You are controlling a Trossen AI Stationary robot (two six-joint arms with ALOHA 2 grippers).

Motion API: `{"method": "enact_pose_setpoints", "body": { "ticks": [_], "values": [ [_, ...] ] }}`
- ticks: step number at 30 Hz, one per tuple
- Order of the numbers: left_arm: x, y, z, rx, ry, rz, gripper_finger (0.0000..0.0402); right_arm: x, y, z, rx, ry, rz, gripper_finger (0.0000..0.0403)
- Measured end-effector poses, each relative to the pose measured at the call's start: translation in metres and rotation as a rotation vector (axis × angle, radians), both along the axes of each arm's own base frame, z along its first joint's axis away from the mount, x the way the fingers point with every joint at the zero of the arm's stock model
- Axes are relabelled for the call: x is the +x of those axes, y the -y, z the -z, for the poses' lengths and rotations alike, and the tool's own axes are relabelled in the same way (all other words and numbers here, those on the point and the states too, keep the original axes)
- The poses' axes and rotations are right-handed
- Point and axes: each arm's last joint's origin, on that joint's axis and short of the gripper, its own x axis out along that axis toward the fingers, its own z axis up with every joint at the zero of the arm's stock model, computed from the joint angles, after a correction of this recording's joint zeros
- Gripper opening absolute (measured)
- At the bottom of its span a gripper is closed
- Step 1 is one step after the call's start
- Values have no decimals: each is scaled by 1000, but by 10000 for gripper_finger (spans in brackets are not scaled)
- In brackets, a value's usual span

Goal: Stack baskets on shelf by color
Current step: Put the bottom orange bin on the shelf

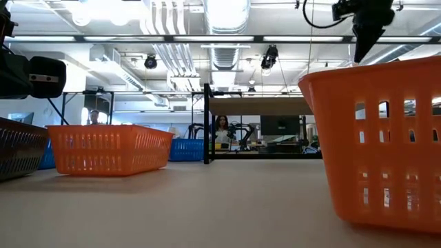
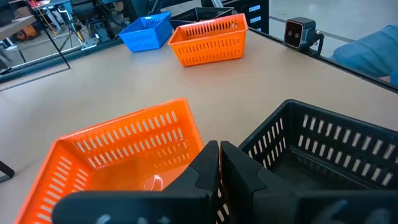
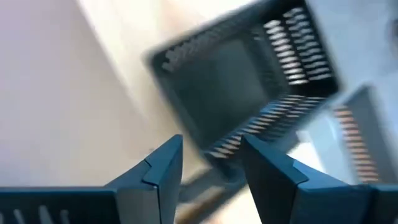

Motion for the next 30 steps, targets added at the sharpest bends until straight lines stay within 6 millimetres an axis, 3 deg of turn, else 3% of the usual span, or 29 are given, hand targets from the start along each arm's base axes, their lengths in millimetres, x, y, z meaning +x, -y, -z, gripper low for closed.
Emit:
{"method": "enact_pose_setpoints", "body": {
  "ticks": [5, 10, 15, 20, 23, 26, 30],
  "values": [
    [0, 0, 0, 0, -1, 0, 0, 23, -34, 9, 185, 204, -11, 140],
    [0, 0, 0, 0, 0, 0, 0, 56, -105, 39, 224, 382, -179, 130],
    [0, 0, 0, 0, 0, 0, 0, 75, -185, 75, 219, 597, -286, 130],
    [0, 0, 0, 0, 0, 0, 0, 95, -254, 109, 408, 811, -372, 132],
    [0, 0, 0, 0, 0, 0, 0, 110, -283, 128, 454, 909, -437, 132],
    [0, 0, 0, 0, 0, 0, 0, 128, -301, 139, 442, 880, -435, 132],
    [0, 0, 0, 0, 0, 0, 0, 148, -321, 142, 357, 678, -408, 132]
  ]
}}
